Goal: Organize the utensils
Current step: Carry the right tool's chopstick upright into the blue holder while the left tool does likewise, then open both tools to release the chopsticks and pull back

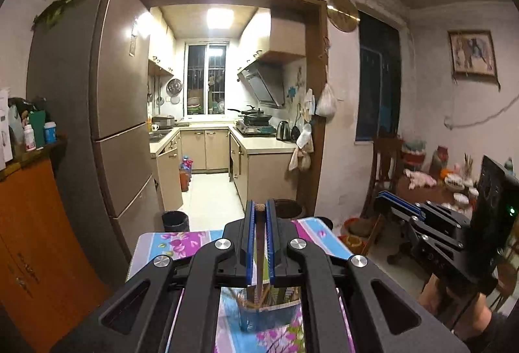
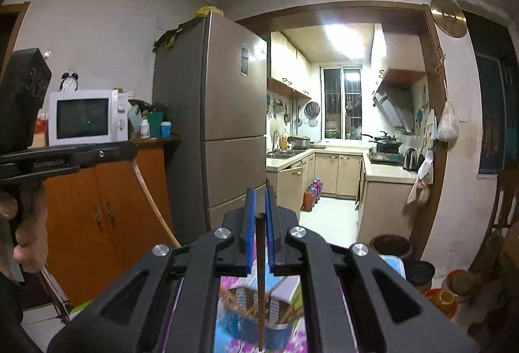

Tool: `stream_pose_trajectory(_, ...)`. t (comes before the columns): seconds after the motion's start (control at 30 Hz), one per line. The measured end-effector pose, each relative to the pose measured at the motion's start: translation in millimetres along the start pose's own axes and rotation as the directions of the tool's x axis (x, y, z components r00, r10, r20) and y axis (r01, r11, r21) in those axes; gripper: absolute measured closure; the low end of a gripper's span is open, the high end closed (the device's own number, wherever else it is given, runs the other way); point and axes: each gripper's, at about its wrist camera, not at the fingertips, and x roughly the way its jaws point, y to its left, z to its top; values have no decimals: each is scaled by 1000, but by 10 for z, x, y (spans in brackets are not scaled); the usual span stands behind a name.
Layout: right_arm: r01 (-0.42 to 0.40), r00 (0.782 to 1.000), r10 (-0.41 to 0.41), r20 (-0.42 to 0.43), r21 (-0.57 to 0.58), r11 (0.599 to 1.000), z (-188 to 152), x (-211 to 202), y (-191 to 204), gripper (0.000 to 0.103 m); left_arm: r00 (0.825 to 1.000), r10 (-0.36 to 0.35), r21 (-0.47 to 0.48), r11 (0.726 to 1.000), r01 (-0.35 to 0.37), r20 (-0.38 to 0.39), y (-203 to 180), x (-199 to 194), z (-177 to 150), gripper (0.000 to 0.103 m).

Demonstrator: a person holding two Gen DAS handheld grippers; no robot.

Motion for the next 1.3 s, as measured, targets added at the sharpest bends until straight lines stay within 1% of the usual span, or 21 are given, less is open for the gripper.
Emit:
stream_pose_trajectory(0.07,0,1000,0,3,0,1000,97,113,-46,99,1000,-7,-27,1000,6,-30,73,203,47,95)
stream_pose_trajectory(0.1,3,1000,-3,5,-3,1000,152,191,-63,99,999,5,-27,1000,-7,-48,109,358,34,95)
stream_pose_trajectory(0.17,3,1000,-3,10,-5,1000,215,316,-97,99,998,24,-11,1000,-25,-58,148,556,-26,95)
stream_pose_trajectory(0.3,-7,1000,7,6,-6,1000,185,497,-122,99,998,15,-1,1000,-15,-63,175,795,-105,95)
stream_pose_trajectory(0.4,-11,1000,11,-11,-19,1000,98,621,-108,99,997,12,6,1000,-12,-79,173,941,-113,95)
stream_pose_trajectory(0.53,-14,999,14,-30,-3,1000,-7,757,-155,99,995,8,-3,1000,-8,-98,169,1085,-173,95)
stream_pose_trajectory(0.73,-14,998,15,-61,19,1000,-146,924,-226,99,989,-16,-5,1000,16,-148,168,1288,-296,95)
stream_pose_trajectory(0.9,-16,996,19,-91,33,999,-275,1058,-247,99,982,-11,15,1000,15,-189,108,1489,-410,95)
stream_pose_trajectory(1.3,-10,989,22,-149,82,997,-515,1283,-400,98,974,-4,4,1000,5,-228,170,1743,-616,95)
